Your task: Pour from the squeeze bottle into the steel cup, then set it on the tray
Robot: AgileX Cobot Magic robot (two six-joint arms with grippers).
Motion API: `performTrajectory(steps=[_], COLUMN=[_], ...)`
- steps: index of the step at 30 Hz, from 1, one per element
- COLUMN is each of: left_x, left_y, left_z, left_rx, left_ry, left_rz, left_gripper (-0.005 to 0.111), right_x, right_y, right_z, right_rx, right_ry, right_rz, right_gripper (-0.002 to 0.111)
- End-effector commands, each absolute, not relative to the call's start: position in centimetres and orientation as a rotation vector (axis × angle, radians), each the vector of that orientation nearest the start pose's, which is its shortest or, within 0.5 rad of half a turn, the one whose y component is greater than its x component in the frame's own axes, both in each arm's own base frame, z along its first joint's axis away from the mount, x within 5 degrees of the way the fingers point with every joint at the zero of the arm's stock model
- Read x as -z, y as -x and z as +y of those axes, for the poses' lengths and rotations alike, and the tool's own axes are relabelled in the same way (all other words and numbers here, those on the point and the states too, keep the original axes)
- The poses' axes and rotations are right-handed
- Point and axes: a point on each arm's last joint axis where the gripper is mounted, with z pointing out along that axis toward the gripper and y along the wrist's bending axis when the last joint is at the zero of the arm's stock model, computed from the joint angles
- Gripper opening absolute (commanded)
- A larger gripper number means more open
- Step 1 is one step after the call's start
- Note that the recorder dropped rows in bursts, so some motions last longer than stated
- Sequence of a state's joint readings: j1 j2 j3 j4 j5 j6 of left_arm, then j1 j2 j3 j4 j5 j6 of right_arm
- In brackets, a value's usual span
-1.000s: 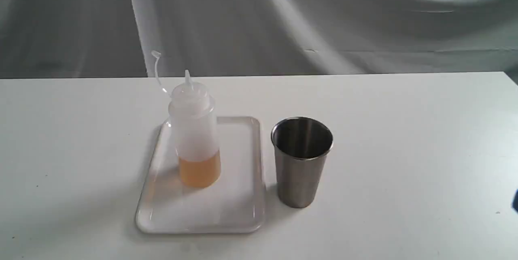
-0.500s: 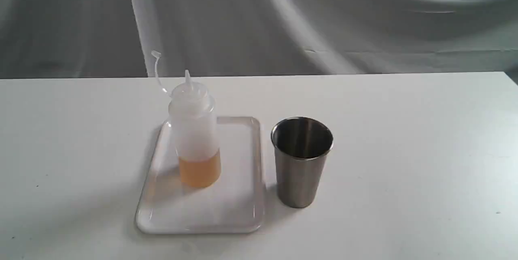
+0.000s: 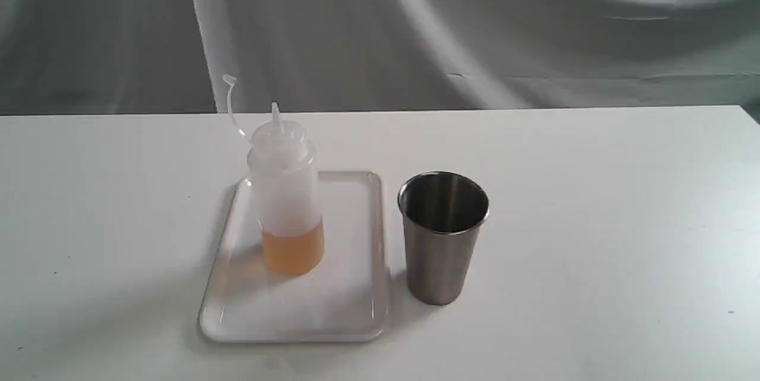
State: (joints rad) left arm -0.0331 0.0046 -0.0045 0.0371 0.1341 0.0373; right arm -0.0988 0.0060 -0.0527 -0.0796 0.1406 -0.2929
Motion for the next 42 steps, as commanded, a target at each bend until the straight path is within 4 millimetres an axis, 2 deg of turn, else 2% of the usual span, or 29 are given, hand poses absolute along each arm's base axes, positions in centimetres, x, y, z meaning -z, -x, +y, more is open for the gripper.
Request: performTrajectory(steps=[1,6,12,23,28,42], left_x=[-20.1,-20.1,-20.1,-20.1,-20.1,-20.1], left_y=[-5.6,-5.6,-5.6,-5.6,-5.6,-5.6], left_z=[-0.2,-0.2,-0.2,-0.2,-0.2,-0.2], left_rx=[-0.032,-0.032,-0.03,-0.031,-0.031,-0.031], left_ry=[-0.087,-0.087,-0.085,-0.087,-0.087,-0.087], left_rz=[1.614,1.614,1.614,1.614,1.614,1.614], left_gripper=[0.008,0.008,0.008,0.008,0.008,0.008], right_x=[-21.7,-21.5,-19.5,-18.3,-18.3,-18.3], right_y=[-5.4,-5.4,-5.6,-5.3,-5.3,-5.3], right_z=[-0.7,-0.6,-0.6,-0.6,-0.6,-0.6], right_rx=[0.387,0.329,0.308,0.238,0.189,0.185], right_ry=[0.207,0.156,0.174,0.116,0.054,0.051], right_rz=[1.578,1.592,1.684,1.822,1.824,1.824], right_gripper=[0.0,0.0,0.0,0.0,0.0,0.0])
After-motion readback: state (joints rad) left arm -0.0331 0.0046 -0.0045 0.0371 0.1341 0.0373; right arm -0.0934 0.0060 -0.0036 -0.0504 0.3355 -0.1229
